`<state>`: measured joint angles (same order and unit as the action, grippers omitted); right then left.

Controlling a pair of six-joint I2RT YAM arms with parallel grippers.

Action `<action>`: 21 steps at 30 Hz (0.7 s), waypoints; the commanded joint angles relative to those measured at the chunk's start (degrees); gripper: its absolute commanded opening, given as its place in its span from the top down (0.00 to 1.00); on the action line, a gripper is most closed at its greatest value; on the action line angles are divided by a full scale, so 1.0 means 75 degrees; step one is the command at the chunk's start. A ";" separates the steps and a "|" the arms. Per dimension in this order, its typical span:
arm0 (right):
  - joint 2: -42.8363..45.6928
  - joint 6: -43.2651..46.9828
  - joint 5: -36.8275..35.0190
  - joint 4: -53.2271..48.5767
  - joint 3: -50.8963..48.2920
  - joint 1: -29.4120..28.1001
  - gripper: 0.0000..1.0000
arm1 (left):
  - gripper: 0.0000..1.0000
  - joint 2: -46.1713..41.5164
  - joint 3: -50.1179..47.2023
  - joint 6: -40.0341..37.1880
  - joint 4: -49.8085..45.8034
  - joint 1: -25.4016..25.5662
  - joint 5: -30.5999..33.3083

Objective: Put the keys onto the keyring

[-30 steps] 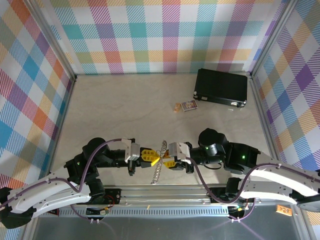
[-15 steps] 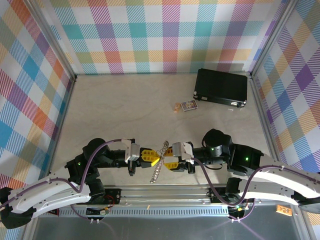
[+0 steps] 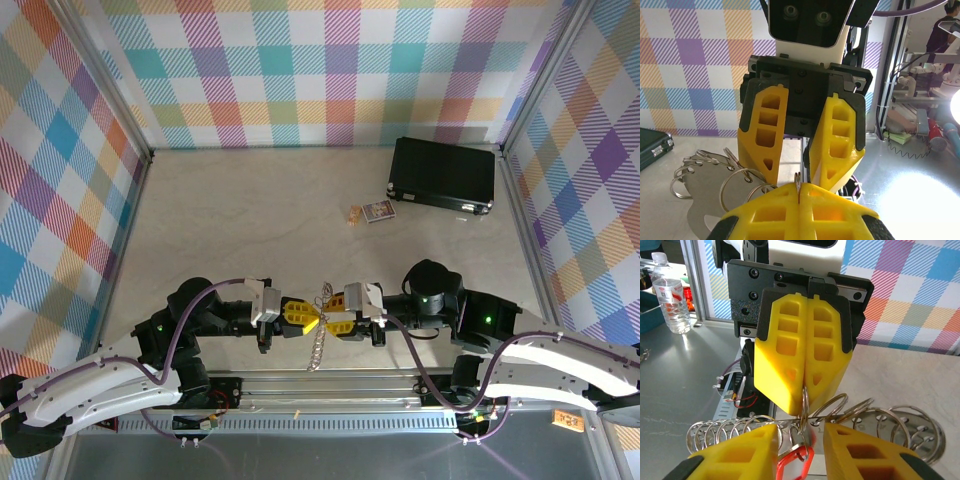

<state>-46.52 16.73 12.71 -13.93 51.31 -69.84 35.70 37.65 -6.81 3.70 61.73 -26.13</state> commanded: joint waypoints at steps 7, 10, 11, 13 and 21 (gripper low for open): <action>0.0036 -0.0122 0.0099 0.0531 -0.0196 -0.0074 0.85 | 1.00 -0.0104 -0.0132 0.0087 0.0584 -0.0016 -0.0162; -0.0071 -0.0076 0.0001 0.0438 -0.0163 -0.0074 1.00 | 1.00 -0.0152 -0.0145 0.0060 0.0529 -0.0016 -0.0071; -0.0101 -0.0024 -0.0038 0.0312 -0.0105 -0.0074 1.00 | 1.00 -0.0171 -0.0106 0.0008 0.0418 -0.0016 0.0021; -0.0137 0.0088 -0.0170 0.0024 -0.0004 -0.0074 1.00 | 1.00 -0.0173 0.0033 -0.0182 -0.0043 -0.0016 0.0346; -0.0576 0.0628 -0.0805 -0.1471 0.0726 -0.0072 1.00 | 0.90 0.0431 0.0859 -0.1085 -0.2282 -0.0016 0.1618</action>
<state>-50.22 18.52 7.81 -19.73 53.43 -69.84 37.41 40.49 -12.32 -8.05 61.76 -19.31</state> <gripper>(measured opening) 0.055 0.094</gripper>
